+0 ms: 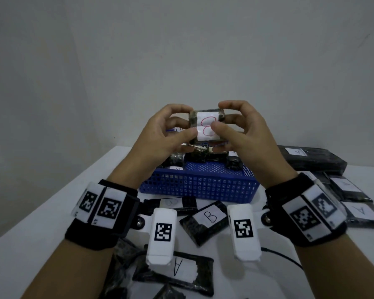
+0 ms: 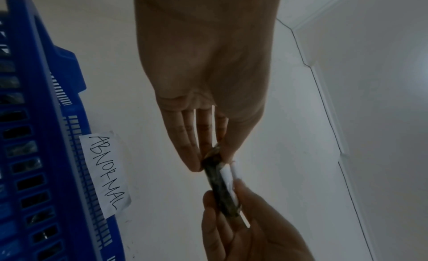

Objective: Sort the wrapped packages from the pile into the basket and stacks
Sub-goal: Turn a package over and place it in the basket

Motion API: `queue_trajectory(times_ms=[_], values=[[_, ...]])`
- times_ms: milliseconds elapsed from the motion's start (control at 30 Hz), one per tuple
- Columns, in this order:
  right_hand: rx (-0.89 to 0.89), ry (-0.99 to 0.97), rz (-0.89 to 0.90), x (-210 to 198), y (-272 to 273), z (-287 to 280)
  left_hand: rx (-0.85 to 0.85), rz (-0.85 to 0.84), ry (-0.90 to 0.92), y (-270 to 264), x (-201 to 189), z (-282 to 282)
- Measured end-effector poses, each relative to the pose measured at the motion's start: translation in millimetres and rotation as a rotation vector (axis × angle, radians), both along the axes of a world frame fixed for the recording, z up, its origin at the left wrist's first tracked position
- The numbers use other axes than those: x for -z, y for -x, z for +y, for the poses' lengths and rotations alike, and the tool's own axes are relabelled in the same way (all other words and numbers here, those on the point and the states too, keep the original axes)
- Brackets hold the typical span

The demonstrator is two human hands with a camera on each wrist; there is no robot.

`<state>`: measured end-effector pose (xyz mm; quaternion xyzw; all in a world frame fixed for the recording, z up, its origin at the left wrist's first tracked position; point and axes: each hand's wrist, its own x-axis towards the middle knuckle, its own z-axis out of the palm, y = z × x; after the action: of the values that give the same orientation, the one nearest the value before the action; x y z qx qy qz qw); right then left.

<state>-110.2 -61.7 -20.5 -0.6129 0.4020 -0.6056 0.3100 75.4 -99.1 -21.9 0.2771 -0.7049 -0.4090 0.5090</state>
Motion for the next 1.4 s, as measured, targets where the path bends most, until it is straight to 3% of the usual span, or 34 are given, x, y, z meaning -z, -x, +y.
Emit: queue_trajectory(times_ms=[267, 433, 567, 700, 867, 933, 1067, 1167, 1400], values=[[0.044, -0.050, -0.094, 9, 2, -8, 0.045, 0.038, -0.035, 1, -1, 5], [-0.034, -0.067, 0.101, 15, -3, -11, -0.002, 0.010, 0.021, 0, -2, 4], [0.003, 0.004, 0.064, 14, -5, -8, 0.039, -0.014, 0.051, 0, -5, 9], [0.088, 0.136, 0.107, 15, -4, -9, 0.103, -0.043, -0.108, 1, -7, 12], [-0.020, 0.153, 0.254, 18, 0, -10, 0.154, -0.101, -0.212, -1, -2, 6], [-0.060, 0.117, 0.281, 15, 3, -9, 0.135, -0.079, -0.193, -3, 0, 3], [-0.034, 0.033, 0.132, 7, 6, -6, 0.100, -0.091, -0.094, -4, 1, 1], [0.055, 0.076, 0.228, 8, 7, -10, 0.094, -0.112, -0.028, -3, 1, 2], [0.142, 0.166, 0.270, 7, 4, -6, 0.015, -0.114, 0.103, -2, 6, -2]])
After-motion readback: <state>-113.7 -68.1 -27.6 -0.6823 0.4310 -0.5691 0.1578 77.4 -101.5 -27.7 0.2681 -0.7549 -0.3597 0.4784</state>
